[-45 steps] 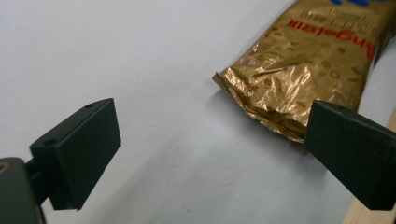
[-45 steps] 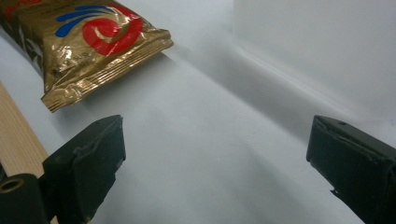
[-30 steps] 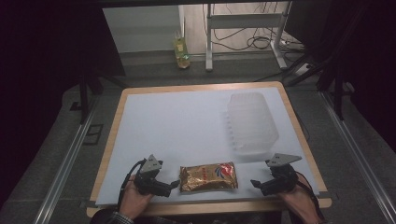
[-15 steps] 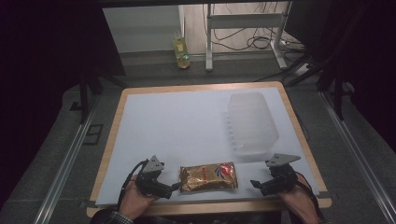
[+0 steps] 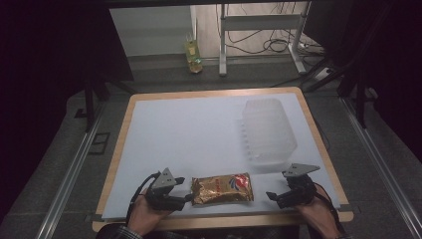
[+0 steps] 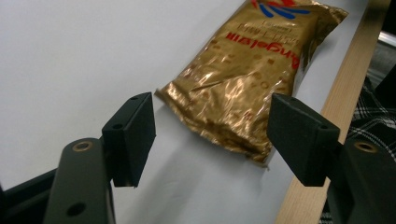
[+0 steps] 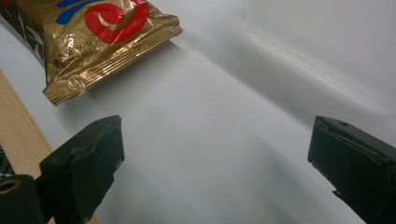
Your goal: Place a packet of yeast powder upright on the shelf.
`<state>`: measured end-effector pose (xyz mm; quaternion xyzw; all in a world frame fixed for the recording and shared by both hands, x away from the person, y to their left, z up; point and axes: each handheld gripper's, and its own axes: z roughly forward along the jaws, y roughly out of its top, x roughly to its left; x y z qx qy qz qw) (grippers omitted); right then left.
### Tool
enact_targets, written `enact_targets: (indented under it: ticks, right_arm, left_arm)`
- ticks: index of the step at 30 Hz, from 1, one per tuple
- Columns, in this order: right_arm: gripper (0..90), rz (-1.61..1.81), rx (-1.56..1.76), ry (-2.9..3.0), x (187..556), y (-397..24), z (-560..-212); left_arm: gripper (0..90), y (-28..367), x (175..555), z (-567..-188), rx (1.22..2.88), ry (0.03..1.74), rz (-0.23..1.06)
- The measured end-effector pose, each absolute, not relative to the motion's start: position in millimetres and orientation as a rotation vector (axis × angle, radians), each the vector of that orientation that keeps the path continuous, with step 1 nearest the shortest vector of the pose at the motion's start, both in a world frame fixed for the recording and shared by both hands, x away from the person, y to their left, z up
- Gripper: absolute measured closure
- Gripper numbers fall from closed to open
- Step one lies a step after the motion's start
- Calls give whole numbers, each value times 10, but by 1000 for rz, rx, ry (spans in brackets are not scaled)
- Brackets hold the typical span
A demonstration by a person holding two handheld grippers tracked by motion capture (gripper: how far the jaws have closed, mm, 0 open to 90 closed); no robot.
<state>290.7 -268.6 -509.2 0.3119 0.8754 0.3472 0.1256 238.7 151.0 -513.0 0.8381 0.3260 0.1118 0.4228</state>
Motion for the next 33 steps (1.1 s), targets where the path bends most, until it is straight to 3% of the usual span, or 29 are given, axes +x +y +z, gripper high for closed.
enact_targets:
  ticks: [4, 10, 19, 33]
  right_arm:
    - [38, 1014, 913, 2553, 2911, -2680, -5094]
    - [38, 1033, 924, 2552, 2907, -2681, -5085]
    - [45, 1050, 930, 2572, 2893, -2644, -5086]
    - [42, 1007, 856, 2620, 2857, -2516, -5121]
  left_arm:
    - [330, 1434, 2363, -5092, 2104, 805, 267]
    - [476, 1373, 2356, -5102, 2112, 781, 277]
    - [882, 1277, 2463, -5164, 2107, 732, 229]
    - [897, 1188, 2588, -5309, 2123, 753, 178]
